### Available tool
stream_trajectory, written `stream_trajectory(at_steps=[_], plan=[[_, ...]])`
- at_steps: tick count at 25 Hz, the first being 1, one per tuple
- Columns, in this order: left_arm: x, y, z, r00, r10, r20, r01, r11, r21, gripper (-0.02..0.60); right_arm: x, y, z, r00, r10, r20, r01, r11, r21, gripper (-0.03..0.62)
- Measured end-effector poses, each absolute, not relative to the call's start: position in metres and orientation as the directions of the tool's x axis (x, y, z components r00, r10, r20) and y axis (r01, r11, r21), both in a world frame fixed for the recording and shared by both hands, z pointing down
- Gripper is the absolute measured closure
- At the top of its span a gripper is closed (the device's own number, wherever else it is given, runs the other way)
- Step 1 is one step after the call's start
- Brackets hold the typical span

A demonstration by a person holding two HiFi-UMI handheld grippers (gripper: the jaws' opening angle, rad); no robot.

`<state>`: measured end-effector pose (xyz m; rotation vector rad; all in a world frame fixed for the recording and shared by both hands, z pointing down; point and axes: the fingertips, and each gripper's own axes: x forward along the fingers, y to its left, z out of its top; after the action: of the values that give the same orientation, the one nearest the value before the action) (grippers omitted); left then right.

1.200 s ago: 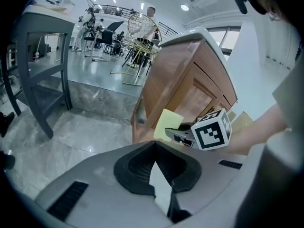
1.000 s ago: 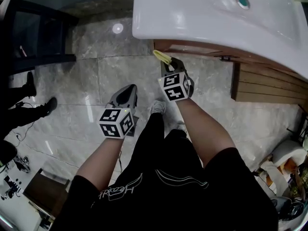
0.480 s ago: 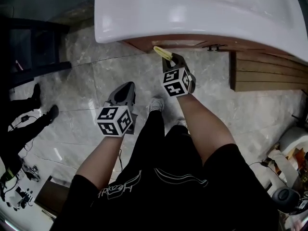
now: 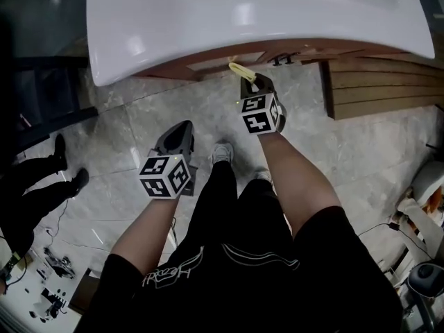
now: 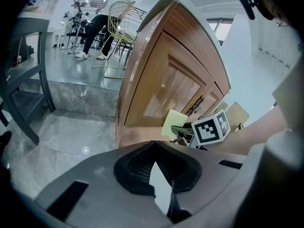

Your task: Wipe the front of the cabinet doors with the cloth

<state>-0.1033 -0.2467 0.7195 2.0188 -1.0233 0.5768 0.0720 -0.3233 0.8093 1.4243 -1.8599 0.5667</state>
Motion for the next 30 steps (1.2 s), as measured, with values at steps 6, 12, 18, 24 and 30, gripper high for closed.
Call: stream_trajectory(at_steps=[6, 12, 18, 24, 30], plan=[[-0.090, -0.241, 0.723, 0.577, -0.446, 0.684, -0.814, -0.385, 0.435, 0.575, 0.113, -0.320, 0.812, -0.080, -0.652, 0.754, -0.971, 0.222, 0.088, 0.554], [-0.084, -0.234, 0.724, 0.573, -0.449, 0.686, -0.816, -0.389, 0.427, 0.575, 0.148, -0.314, 0.815, -0.031, -0.654, 0.756, -0.980, 0.170, 0.107, 0.554], [-0.081, -0.227, 0.721, 0.559, -0.467, 0.685, -0.826, -0.382, 0.414, 0.575, 0.161, -0.315, 0.811, -0.025, -0.666, 0.746, -0.977, 0.174, 0.122, 0.554], [-0.072, -0.211, 0.712, 0.542, -0.499, 0.676, -0.839, -0.355, 0.411, 0.575, 0.157, -0.296, 0.796, -0.078, -0.675, 0.734, -0.954, 0.264, 0.141, 0.554], [-0.047, -0.186, 0.686, 0.571, -0.523, 0.633, -0.821, -0.367, 0.437, 0.575, 0.148, -0.248, 0.744, -0.210, -0.695, 0.687, -0.938, 0.342, 0.059, 0.554]])
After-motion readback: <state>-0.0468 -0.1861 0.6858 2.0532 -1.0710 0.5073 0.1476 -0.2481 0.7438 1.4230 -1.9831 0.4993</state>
